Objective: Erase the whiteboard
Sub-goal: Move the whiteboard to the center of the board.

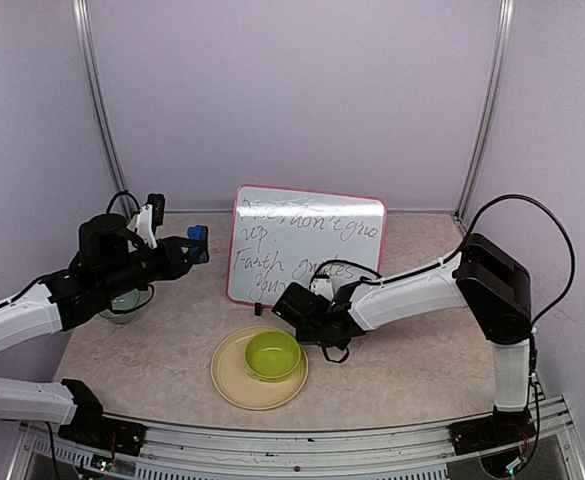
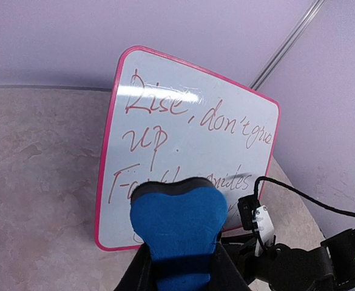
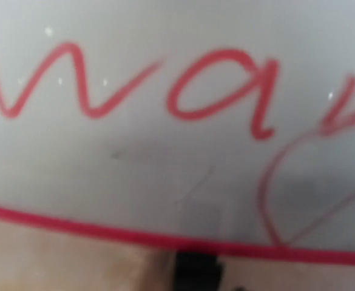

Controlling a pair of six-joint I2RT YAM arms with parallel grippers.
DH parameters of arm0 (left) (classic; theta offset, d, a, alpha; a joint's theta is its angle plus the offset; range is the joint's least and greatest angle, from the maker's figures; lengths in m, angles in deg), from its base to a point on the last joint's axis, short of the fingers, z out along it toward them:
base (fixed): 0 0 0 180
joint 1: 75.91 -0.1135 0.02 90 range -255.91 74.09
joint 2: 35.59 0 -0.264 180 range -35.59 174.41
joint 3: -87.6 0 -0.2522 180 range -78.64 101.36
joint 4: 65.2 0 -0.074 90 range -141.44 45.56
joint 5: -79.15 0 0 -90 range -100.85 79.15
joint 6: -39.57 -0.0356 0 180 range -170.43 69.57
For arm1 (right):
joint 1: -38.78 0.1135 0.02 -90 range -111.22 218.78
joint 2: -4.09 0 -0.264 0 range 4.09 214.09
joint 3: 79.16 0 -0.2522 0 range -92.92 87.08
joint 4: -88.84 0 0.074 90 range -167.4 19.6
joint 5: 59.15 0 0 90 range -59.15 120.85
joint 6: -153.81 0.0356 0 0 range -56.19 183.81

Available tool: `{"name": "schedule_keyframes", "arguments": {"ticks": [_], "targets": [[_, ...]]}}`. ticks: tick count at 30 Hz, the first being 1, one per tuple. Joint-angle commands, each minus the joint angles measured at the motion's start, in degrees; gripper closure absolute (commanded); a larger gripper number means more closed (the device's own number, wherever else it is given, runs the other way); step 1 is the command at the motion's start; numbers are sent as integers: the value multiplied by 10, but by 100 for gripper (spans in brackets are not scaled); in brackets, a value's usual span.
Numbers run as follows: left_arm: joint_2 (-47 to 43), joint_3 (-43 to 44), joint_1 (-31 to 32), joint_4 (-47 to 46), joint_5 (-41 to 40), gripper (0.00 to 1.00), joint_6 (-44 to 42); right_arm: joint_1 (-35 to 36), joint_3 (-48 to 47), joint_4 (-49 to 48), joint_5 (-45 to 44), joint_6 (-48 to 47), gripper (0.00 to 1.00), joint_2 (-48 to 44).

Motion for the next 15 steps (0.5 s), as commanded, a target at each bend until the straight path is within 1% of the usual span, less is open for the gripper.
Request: {"name": "schedule_keyframes", "arguments": {"ticks": [1,4,7,8,10,12,15], "targets": [[6,22,3,-5,-4,94,3,6,19,16,8,-15,52,-71],[11,27,3,-4,-5,94,3,6,58,-6,22,-53,42,-135],[16,32,4,-5,-8,94,1,6,104,-39,36,-108,38,-214],[19,34,4,-5,-9,94,0,5,122,-53,35,-131,36,-243],[27,38,4,-8,-12,93,-1,-5,160,-98,50,-210,33,-304],[41,48,4,-9,-13,93,-5,-41,203,-143,108,-276,32,-364],[66,66,4,-11,-11,94,-12,-145,249,-190,256,-351,31,-438]]}}
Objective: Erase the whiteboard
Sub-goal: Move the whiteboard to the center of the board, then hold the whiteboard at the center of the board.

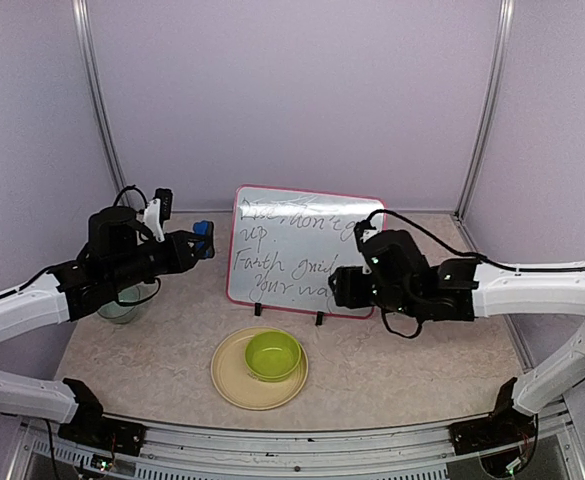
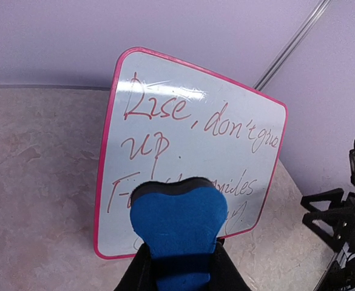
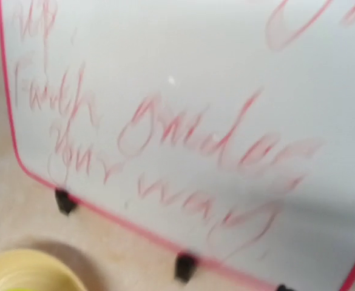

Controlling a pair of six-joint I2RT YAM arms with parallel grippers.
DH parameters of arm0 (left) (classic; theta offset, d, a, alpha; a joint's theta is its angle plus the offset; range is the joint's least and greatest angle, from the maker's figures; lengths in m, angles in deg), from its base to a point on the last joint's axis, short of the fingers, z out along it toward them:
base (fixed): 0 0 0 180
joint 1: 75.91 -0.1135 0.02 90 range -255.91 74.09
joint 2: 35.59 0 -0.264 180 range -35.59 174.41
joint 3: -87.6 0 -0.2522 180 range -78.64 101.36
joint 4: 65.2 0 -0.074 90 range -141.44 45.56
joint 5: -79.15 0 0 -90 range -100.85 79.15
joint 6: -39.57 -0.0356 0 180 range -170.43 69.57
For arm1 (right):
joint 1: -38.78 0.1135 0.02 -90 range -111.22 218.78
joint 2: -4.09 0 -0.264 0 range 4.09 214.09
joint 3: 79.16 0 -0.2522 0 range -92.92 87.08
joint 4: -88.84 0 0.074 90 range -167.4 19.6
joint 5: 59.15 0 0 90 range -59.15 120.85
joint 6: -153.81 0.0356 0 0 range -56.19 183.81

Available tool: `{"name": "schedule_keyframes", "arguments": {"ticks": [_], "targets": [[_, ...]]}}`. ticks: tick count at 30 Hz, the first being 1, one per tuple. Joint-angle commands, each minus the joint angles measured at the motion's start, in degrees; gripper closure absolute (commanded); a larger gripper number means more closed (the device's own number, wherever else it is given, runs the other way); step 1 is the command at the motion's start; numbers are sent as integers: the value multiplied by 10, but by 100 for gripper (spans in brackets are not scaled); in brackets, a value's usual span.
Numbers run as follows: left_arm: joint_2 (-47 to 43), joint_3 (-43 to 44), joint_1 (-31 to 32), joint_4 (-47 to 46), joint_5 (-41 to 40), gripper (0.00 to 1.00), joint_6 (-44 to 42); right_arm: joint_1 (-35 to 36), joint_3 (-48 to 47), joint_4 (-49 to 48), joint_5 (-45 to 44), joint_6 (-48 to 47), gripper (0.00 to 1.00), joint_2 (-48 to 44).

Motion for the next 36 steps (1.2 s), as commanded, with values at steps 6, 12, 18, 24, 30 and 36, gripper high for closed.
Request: {"name": "schedule_keyframes", "arguments": {"ticks": [6,12,18,24,30,36], "targets": [[65,78,5,-15,-4,94,-23,-242,72,-112,297,-283,31,-125],[97,112,4,-13,5,91,-24,-344,54,-130,431,-290,28,-63],[102,110,4,-11,7,89,-18,-409,73,-217,535,-257,29,-9],[94,101,4,-7,-3,89,-23,-413,78,-286,645,-267,30,68],[92,102,2,-2,-7,89,-29,-417,89,-354,709,-257,36,114],[89,96,1,-4,-8,89,-28,-418,112,-413,752,-233,50,121]]}}
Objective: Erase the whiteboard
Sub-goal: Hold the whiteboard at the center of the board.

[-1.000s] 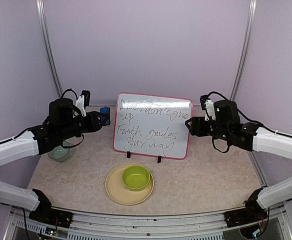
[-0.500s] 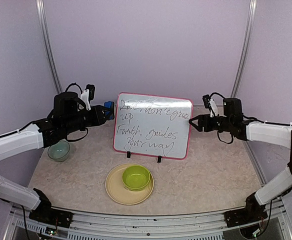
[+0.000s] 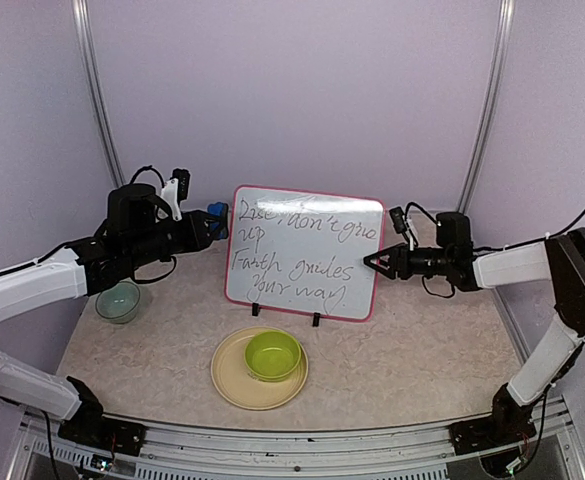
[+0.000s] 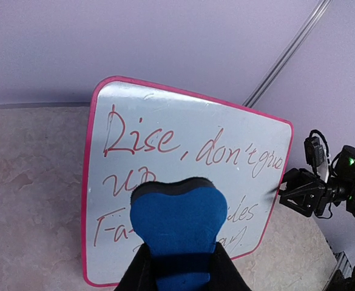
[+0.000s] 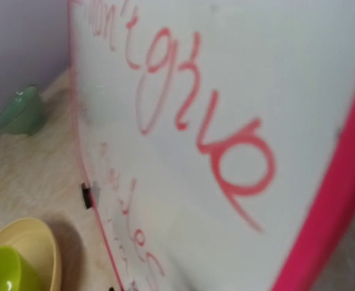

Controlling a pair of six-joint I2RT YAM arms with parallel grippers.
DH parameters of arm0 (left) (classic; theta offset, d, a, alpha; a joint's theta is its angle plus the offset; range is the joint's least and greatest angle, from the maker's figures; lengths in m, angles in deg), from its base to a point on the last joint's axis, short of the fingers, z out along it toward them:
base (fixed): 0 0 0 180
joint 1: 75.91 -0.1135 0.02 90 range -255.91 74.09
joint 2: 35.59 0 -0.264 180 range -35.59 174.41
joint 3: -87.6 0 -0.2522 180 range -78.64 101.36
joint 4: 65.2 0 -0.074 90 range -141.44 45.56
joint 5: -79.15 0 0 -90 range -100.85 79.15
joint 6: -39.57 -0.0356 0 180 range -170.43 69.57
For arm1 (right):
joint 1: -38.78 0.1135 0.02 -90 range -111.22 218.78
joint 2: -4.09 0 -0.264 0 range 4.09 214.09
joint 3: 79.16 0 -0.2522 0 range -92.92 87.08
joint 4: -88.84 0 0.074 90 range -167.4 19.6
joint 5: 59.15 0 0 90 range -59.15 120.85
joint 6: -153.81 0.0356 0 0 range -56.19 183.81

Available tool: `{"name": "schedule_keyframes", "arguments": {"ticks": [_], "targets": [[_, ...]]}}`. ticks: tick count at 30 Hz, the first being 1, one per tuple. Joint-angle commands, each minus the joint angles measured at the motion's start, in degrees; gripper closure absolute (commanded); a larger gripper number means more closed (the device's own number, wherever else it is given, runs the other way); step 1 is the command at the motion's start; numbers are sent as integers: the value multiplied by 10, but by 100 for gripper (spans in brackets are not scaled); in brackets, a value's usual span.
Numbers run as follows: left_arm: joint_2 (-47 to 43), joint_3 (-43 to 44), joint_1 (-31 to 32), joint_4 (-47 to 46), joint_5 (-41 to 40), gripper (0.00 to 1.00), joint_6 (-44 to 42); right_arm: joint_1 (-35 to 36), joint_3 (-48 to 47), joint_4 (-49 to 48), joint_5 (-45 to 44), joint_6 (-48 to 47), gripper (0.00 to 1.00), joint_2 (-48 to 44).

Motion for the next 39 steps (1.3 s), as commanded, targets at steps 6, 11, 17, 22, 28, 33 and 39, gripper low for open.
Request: {"name": "schedule_keyframes", "arguments": {"ticks": [6,11,17,22,28,33,39], "targets": [[-11,-8,-1,-7,-6,89,-8,-2,71,-159,93,58,72,3],[-3,-6,-2,-13,-5,89,-12,0,118,-259,99,108,67,7],[2,-8,-5,-24,-3,89,-18,4,106,-286,81,151,58,37],[5,-7,-10,-35,3,89,-19,9,63,-275,80,160,56,71],[22,0,-20,-47,11,89,-25,23,23,-270,89,156,60,104],[50,16,-28,-59,15,89,-32,40,16,-272,100,154,83,110],[76,32,-37,-82,10,89,-40,68,32,-241,75,135,100,82]]}}
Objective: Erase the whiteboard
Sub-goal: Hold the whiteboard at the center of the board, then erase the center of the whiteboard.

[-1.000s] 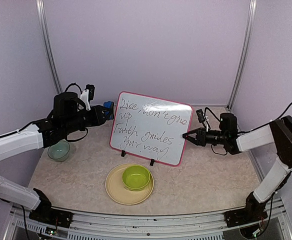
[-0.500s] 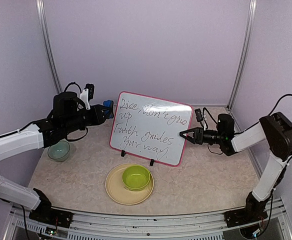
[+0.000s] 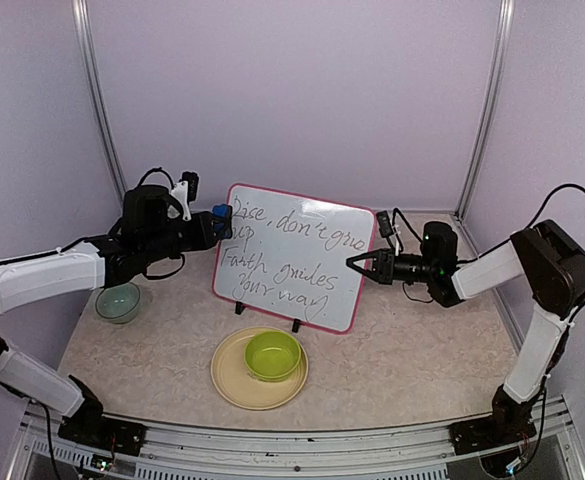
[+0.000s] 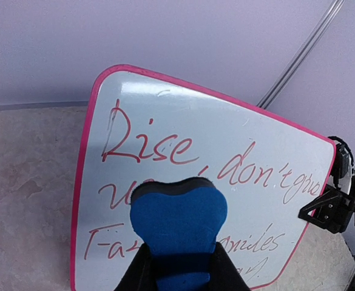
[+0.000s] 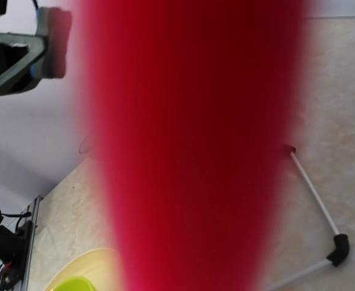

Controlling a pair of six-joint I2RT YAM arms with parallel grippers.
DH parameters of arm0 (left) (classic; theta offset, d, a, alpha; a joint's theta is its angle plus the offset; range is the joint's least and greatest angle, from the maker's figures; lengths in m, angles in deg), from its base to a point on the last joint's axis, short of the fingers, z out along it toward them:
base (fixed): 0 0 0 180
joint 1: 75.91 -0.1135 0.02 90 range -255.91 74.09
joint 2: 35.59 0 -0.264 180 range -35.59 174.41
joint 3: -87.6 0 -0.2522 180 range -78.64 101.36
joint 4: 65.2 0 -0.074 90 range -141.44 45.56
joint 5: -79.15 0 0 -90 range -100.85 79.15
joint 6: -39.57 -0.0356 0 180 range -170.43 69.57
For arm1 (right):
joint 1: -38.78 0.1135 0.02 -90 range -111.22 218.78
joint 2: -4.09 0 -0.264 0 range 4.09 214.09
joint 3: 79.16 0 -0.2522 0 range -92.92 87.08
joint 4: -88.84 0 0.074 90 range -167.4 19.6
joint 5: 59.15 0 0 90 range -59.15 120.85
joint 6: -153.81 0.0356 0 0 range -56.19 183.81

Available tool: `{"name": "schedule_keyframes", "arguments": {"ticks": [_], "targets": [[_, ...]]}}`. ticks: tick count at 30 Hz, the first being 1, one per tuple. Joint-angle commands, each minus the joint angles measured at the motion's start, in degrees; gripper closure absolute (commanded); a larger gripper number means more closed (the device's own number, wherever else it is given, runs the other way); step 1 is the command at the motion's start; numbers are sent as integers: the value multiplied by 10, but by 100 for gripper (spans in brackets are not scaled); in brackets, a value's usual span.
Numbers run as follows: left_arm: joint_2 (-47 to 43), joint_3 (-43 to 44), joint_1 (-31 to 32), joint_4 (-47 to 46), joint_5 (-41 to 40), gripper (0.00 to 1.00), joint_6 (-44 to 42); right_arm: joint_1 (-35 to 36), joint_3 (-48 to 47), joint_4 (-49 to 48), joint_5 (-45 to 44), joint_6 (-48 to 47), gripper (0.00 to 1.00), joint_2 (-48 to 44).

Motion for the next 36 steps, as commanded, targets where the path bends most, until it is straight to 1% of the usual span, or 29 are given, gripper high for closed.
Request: {"name": "schedule_keyframes", "arguments": {"ticks": [1,4,9,13,16,19,23,25,28,33,36], "targets": [[9,22,-11,-48,0,89,-16,30,13,38,-20,-27,100,-24],[22,24,-20,-65,0,89,-20,48,31,56,-62,-33,100,-46],[48,38,-38,-72,0,90,-19,80,61,84,-157,-38,100,-90],[71,50,-55,-83,19,90,-17,100,71,96,-191,-36,100,-106],[95,68,-72,-75,35,90,-17,104,75,96,-208,-26,100,-111],[116,76,-81,-89,70,92,-13,110,75,99,-225,-27,100,-116],[142,88,-84,-98,84,92,-8,117,66,121,-248,-31,100,-117],[155,99,-85,-96,91,94,-24,117,58,140,-257,-29,100,-115],[177,131,-94,-72,106,97,-64,118,54,154,-260,-31,100,-118],[198,161,-119,-52,142,97,-82,120,46,175,-261,-42,100,-120],[219,192,-124,-11,150,97,-96,120,46,176,-261,-42,100,-121]]}}
